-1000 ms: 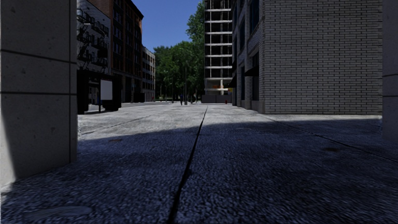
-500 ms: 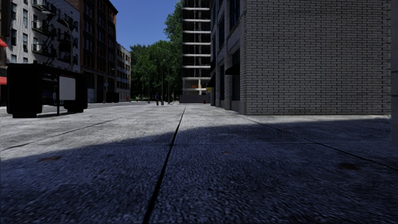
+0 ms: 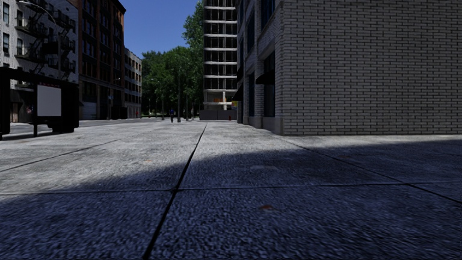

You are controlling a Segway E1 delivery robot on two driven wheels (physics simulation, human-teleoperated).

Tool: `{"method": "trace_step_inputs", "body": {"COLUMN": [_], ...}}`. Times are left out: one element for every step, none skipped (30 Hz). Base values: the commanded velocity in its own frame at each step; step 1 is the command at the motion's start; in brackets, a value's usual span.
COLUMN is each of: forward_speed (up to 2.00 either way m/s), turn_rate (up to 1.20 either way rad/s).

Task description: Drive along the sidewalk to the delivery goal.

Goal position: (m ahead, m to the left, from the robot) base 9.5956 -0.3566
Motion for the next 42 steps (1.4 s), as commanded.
{"method": "trace_step_inputs", "body": {"forward_speed": [2.00, 2.00, 2.00, 2.00, 2.00, 2.00, 2.00, 2.00, 2.00, 2.00, 2.00, 2.00, 2.00, 2.00, 2.00, 2.00, 2.00, 2.00, 2.00, 2.00, 2.00, 2.00, 2.00, 2.00, 2.00, 2.00, 2.00, 2.00, 2.00, 2.00, 2.00, 2.00, 2.00, 2.00, 2.00, 2.00, 2.00, 2.00, 2.00, 2.00, 2.00, 2.00], "turn_rate": [0.00, 0.00, 0.00, 0.00, 0.00, 0.00, 0.00, 0.00, 0.00, 0.00, 0.00, 0.00, 0.00, 0.00, 0.00, 0.00, 0.00, 0.00, 0.00, 0.00, 0.00, 0.00, 0.00, 0.00, 0.00, -0.04, -0.10, -0.10, -0.15, -0.18, -0.19, -0.20, -0.20, -0.20, -0.20, -0.20, -0.20, -0.20, -0.20, -0.20, -0.20, -0.20]}}
